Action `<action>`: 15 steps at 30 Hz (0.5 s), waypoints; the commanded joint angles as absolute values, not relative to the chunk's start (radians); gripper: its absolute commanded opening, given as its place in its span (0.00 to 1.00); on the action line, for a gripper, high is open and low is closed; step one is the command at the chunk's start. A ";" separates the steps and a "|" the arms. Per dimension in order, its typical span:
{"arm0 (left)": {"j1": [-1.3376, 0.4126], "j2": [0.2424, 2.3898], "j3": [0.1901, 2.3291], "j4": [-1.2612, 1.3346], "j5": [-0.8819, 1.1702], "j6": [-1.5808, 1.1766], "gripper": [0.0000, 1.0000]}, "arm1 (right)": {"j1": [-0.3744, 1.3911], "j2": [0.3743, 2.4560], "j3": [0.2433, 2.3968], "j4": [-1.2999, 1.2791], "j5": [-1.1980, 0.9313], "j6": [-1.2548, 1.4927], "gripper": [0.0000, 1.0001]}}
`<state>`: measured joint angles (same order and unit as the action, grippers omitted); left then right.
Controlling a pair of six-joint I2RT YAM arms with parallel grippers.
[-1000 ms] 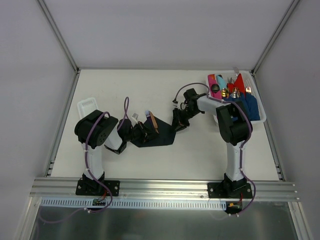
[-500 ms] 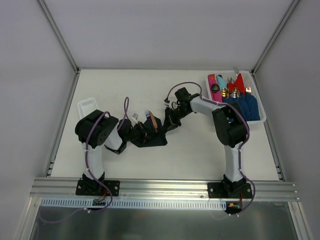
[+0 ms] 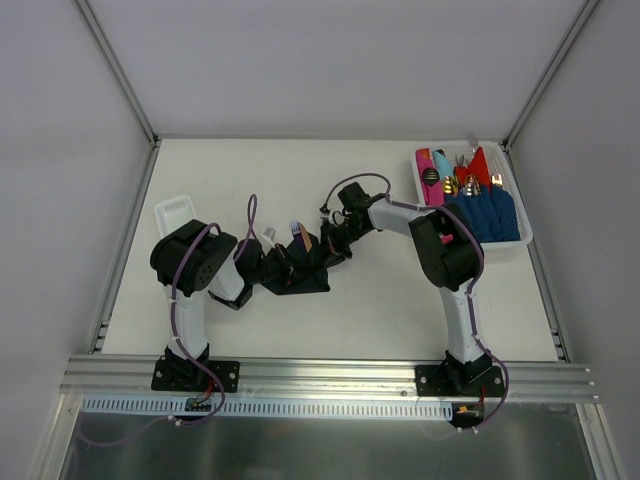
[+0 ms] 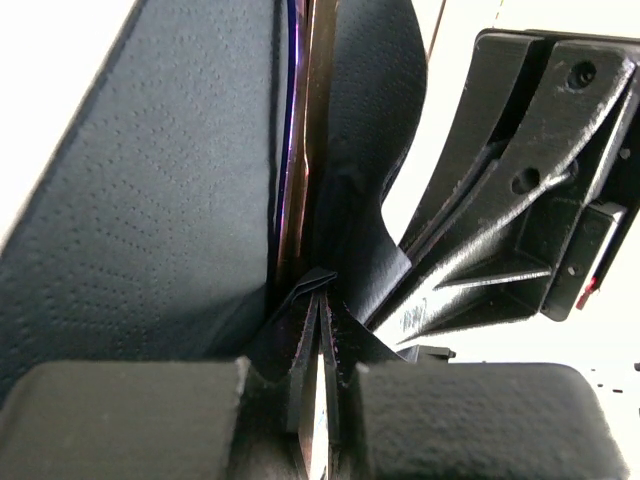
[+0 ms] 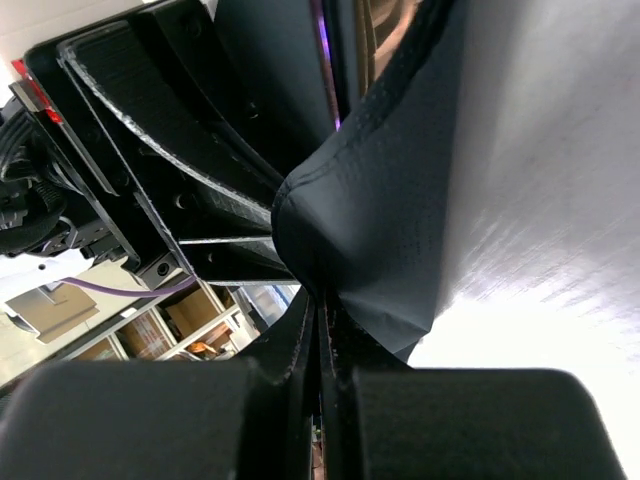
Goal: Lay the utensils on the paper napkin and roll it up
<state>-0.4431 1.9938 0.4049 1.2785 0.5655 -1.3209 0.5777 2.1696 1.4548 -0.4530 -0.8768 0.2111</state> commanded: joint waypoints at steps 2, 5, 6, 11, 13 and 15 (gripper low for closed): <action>-0.434 2.016 0.374 1.276 0.525 -1.289 0.00 | 0.580 2.177 1.476 -0.449 -0.873 0.229 0.00; -0.434 1.987 0.373 1.289 0.526 -1.282 0.00 | 0.578 2.180 1.471 -0.451 -0.861 0.227 0.00; -0.434 1.976 0.373 1.292 0.528 -1.279 0.00 | 0.578 2.178 1.471 -0.453 -0.859 0.227 0.00; -0.430 1.910 0.367 1.290 0.532 -1.261 0.00 | 0.571 2.178 1.465 -0.453 -0.850 0.232 0.00; -0.423 1.885 0.364 1.299 0.537 -1.262 0.00 | 0.569 2.177 1.463 -0.453 -0.839 0.229 0.00; -0.410 1.870 0.357 1.313 0.541 -1.272 0.00 | 0.571 2.177 1.465 -0.456 -0.838 0.229 0.00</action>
